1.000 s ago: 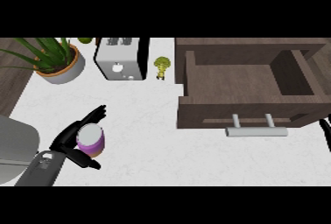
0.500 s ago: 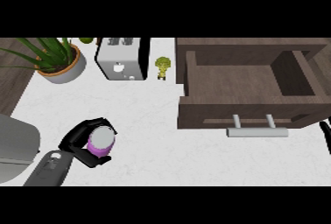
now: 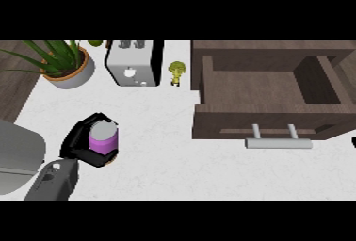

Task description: Pick up the can, place it into the drawer and close the drawer

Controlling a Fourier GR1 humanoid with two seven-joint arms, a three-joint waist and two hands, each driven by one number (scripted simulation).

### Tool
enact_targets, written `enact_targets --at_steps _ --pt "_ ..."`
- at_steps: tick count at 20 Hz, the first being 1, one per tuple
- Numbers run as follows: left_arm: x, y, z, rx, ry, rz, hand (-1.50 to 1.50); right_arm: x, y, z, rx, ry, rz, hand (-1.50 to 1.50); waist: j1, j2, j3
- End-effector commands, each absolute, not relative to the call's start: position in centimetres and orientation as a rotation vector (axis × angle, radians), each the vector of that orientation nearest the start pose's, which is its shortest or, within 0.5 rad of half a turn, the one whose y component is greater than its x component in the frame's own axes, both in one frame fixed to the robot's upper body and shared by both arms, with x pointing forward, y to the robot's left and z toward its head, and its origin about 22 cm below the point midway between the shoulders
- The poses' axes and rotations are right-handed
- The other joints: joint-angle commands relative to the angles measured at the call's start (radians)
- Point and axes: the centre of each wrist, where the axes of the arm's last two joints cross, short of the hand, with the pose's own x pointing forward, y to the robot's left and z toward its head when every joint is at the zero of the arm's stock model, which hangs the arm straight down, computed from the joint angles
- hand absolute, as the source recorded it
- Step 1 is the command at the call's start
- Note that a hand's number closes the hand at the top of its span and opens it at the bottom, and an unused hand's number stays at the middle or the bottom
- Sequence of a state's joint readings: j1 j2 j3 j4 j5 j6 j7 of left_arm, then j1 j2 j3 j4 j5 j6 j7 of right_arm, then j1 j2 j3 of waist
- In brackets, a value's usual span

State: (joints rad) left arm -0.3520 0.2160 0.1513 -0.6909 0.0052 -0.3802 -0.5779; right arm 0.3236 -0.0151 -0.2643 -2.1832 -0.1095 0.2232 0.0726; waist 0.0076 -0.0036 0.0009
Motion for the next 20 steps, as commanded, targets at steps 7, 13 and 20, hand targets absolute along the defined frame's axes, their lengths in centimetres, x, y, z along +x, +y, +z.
enact_targets --at_steps 7,13,20 --pt "29.7 25.7 -4.2 0.001 -1.679 0.100 1.50 13.4 -29.3 9.8 -0.188 -1.795 -0.051 -1.50 0.004 -0.004 0.000" --pt "31.8 21.4 1.9 -0.019 -1.756 0.015 1.50 14.0 -29.7 9.5 -0.160 -1.829 -0.032 -1.50 -0.007 0.001 0.000" --pt "33.1 17.1 9.3 -0.060 -1.759 -0.059 1.50 12.1 -31.6 9.6 -0.189 -1.820 -0.040 -1.50 -0.016 0.000 0.000"
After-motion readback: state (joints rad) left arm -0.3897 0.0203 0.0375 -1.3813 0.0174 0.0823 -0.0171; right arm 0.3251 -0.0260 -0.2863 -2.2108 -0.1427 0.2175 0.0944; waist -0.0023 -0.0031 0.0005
